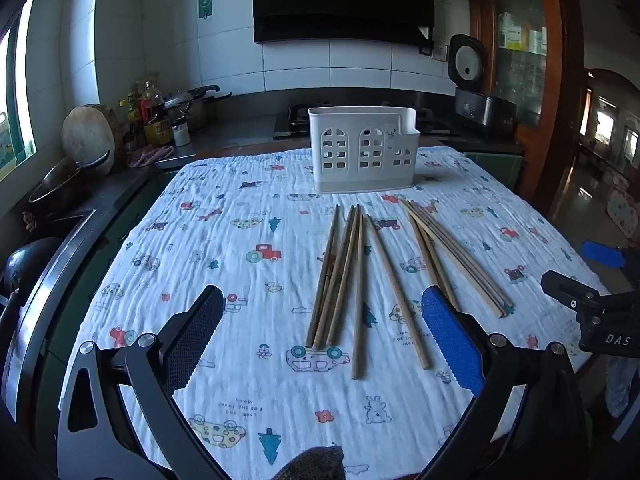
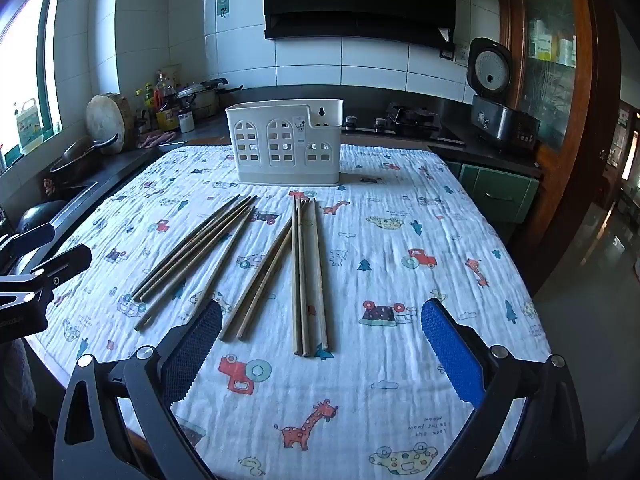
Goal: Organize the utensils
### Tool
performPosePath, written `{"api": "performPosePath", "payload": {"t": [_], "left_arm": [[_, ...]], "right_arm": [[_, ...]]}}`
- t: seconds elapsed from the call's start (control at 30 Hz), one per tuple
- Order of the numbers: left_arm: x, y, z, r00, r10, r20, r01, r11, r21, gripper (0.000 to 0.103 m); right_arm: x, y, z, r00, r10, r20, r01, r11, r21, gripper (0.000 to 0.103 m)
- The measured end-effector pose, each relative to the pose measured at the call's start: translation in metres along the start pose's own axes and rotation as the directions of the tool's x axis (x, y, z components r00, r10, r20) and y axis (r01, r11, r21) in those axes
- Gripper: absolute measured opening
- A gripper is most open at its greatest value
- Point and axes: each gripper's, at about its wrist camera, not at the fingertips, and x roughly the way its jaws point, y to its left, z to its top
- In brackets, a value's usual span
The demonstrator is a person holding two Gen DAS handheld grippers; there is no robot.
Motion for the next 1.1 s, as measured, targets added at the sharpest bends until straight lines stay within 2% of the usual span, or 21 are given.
{"api": "performPosePath", "payload": {"t": [0.27, 0.7, 1.1], "left_arm": [[-0.0005, -0.0040, 0.0019, 1.000, -0.024, -0.001, 0.024, 1.000, 0.011, 0.098], [0.0034, -0.0024, -0.0066, 1.000, -0.016, -0.017, 0.016, 1.000, -0.003, 0.097], [-0.0026, 0.0029, -0.0038, 0.999, 0.009, 0.033, -0.010, 1.000, 0.010, 0.097]], "right_arm": [[-0.0002, 0.0003, 0.0005, 1.000, -0.002, -0.001, 0.002, 1.000, 0.000, 0.097], [-0.0012, 0.0014, -0.0001, 1.000, -0.002, 0.002, 0.002, 1.000, -0.002, 0.097], [-0.0074, -0.0003, 0.0032, 1.000, -0.003, 0.021, 0.003, 1.000, 0.008, 0.097]]}}
